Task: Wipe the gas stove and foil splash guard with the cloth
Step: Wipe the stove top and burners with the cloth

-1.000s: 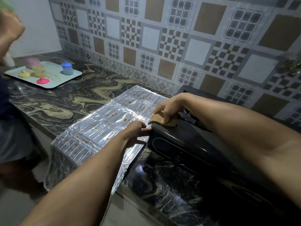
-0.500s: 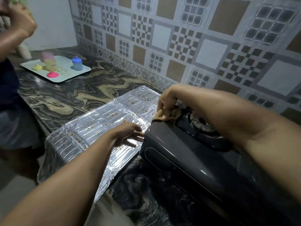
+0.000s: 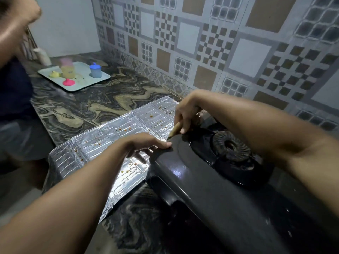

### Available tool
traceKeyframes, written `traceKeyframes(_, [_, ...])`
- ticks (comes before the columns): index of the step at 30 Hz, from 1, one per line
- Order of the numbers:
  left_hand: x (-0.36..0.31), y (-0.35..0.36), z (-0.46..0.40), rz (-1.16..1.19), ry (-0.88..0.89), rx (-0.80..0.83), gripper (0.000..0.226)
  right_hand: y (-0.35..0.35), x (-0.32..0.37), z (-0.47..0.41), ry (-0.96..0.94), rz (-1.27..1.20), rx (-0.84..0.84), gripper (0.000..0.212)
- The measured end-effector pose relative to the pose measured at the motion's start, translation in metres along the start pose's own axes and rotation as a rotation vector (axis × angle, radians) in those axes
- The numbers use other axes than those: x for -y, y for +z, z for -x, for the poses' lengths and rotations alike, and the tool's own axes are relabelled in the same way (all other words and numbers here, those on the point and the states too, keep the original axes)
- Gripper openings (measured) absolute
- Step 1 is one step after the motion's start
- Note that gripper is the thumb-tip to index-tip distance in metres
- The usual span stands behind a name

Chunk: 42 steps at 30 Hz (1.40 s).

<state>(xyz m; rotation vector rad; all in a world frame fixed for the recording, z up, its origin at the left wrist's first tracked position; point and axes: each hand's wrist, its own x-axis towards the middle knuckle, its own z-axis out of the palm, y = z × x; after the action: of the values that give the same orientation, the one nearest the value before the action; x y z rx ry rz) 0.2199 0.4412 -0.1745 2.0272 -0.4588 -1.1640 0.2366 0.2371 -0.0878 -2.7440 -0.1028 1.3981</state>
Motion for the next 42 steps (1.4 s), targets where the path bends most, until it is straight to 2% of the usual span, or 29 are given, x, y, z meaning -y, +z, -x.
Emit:
traceKeyframes(3, [-0.006,-0.003,-0.001,-0.018,-0.042,0.024,0.068,0.000,-0.020,0.001,-0.139,-0.257,0.067,0.060])
traceKeyframes(8, [-0.016,-0.008,0.002,-0.068,-0.115,0.075,0.067,0.002,-0.054,0.008,-0.301,-0.555,0.126,0.029])
traceKeyframes(11, [-0.022,-0.008,0.004,-0.094,-0.153,0.087,0.060,0.010,-0.059,0.012,-0.369,-0.656,0.142,0.029])
traceKeyframes(13, [-0.026,-0.008,0.005,-0.111,-0.167,0.093,0.057,0.013,-0.052,0.013,-0.348,-0.580,0.111,0.029])
traceKeyframes(15, [-0.028,-0.009,0.006,-0.141,-0.180,0.105,0.054,0.014,-0.041,0.010,-0.309,-0.354,0.029,0.027])
traceKeyframes(17, [-0.031,-0.011,0.004,-0.174,-0.197,0.113,0.054,0.015,-0.028,0.008,-0.257,-0.166,-0.077,0.037])
traceKeyframes(20, [-0.037,-0.012,0.003,-0.212,-0.216,0.138,0.053,0.014,-0.018,0.007,-0.197,-0.141,-0.137,0.042])
traceKeyframes(24, [-0.050,-0.012,0.002,-0.288,-0.212,0.153,0.043,0.005,-0.029,0.008,-0.114,-0.120,-0.134,0.034])
traceKeyframes(28, [-0.066,-0.011,-0.001,-0.279,-0.154,0.146,0.021,-0.007,-0.068,0.015,0.049,-0.051,-0.226,0.039])
traceKeyframes(30, [-0.073,-0.008,-0.005,-0.187,-0.070,0.069,0.028,-0.005,-0.089,0.015,0.097,-0.118,-0.268,0.044])
traceKeyframes(34, [-0.088,0.002,-0.025,-0.085,0.125,-0.231,0.030,-0.006,-0.107,0.015,0.088,-0.245,-0.311,0.040])
traceKeyframes(36, [-0.096,0.010,-0.032,-0.069,0.162,-0.266,0.027,-0.009,-0.113,0.019,0.109,-0.219,-0.312,0.040])
traceKeyframes(39, [-0.109,0.024,-0.038,-0.130,0.225,-0.281,0.012,-0.004,-0.138,0.032,0.209,-0.162,-0.401,0.047])
traceKeyframes(42, [-0.121,0.037,-0.048,-0.251,0.313,-0.369,0.029,0.014,-0.161,0.042,0.208,-0.207,-0.489,0.052])
